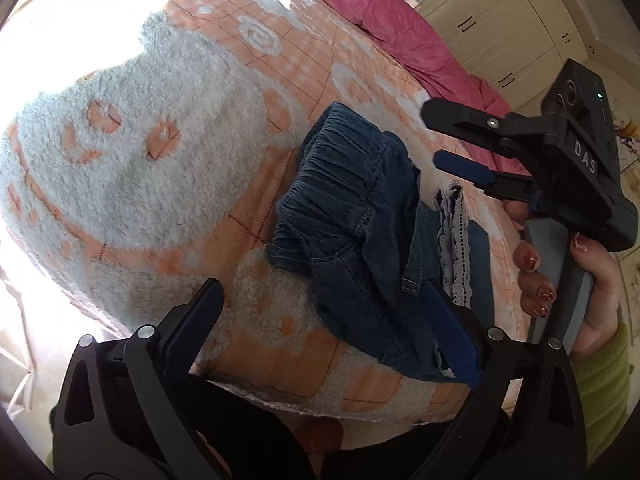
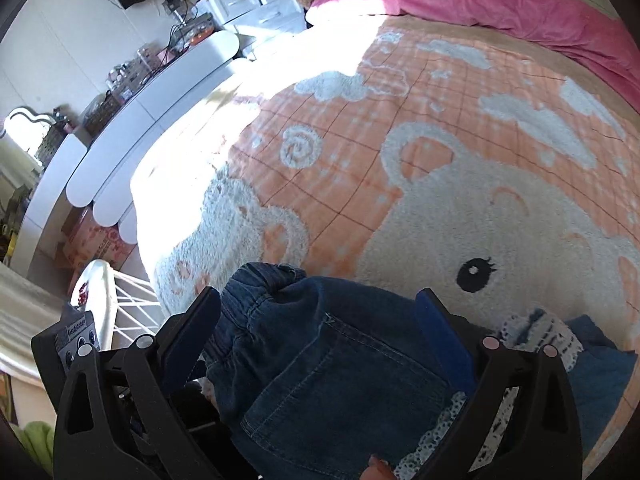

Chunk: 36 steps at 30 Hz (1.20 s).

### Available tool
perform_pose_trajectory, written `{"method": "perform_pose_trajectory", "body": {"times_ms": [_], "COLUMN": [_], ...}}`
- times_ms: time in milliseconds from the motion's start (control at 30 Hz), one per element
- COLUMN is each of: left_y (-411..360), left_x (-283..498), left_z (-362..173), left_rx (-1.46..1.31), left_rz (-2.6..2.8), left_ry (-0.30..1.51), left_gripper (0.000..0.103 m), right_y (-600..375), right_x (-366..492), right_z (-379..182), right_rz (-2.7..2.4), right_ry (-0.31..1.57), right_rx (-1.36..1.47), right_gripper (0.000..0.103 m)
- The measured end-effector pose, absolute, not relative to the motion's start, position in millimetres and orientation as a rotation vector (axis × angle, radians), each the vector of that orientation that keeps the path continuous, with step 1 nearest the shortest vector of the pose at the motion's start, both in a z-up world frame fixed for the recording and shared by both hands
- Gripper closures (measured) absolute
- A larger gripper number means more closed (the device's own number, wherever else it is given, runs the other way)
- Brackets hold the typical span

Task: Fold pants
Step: 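Lift the waistband end with the right gripper while the left gripper holds, folding it over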

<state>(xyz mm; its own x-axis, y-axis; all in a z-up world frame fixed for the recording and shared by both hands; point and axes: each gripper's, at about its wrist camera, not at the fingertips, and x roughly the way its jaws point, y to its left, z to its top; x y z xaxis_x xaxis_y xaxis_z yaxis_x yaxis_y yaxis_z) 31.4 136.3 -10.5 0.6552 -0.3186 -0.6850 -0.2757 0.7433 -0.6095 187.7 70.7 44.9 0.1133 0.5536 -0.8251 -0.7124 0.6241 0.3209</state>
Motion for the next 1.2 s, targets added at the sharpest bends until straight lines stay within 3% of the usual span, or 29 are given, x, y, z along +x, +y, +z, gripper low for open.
{"method": "perform_pose_trajectory", "body": {"times_ms": [133, 167, 233, 333, 433, 567, 667, 800, 1000, 1100, 1200], "left_y": [130, 128, 125, 126, 129, 128, 128, 122, 94, 79, 62], "left_x": [38, 41, 44, 44, 42, 42, 40, 38, 49, 53, 58], "left_z": [-13, -15, -17, -19, -20, -19, -16, -4, 5, 13, 27], "left_rx": [-0.746, -0.741, -0.74, -0.768, -0.773, -0.774, -0.76, -0.729, -0.73, -0.728, -0.701], "left_rz": [-0.02, -0.027, -0.037, -0.053, -0.057, -0.057, -0.051, -0.099, -0.231, -0.267, -0.272], "left_ry": [0.87, 0.88, 0.899, 0.897, 0.896, 0.89, 0.874, 0.802, 0.776, 0.764, 0.748], "left_gripper": [0.041, 0.054, 0.058, 0.059, 0.059, 0.059, 0.058, 0.039, 0.04, 0.049, 0.049], "right_y": [91, 96, 104, 116, 117, 104, 79, 38, -21, -51, -76], "right_x": [186, 186, 186, 183, 178, 167, 168, 173, 179, 184, 186], "right_z": [34, 30, 24, 10, -7, 6, 26, 50, 71, 75, 75], "right_rz": [0.984, 0.993, 1.009, 1.057, 1.1, 1.143, 1.185, 1.229, 1.231, 1.209, 1.192], "right_ry": [1.144, 1.15, 1.159, 1.173, 1.188, 1.06, 1.007, 0.937, 0.866, 0.848, 0.826], "right_rx": [-0.249, -0.266, -0.287, -0.334, -0.359, -0.356, -0.244, -0.093, 0.022, 0.072, 0.111], "right_gripper": [0.006, 0.006, 0.006, 0.008, 0.046, 0.061, 0.066, 0.068, 0.068, 0.068, 0.068]}}
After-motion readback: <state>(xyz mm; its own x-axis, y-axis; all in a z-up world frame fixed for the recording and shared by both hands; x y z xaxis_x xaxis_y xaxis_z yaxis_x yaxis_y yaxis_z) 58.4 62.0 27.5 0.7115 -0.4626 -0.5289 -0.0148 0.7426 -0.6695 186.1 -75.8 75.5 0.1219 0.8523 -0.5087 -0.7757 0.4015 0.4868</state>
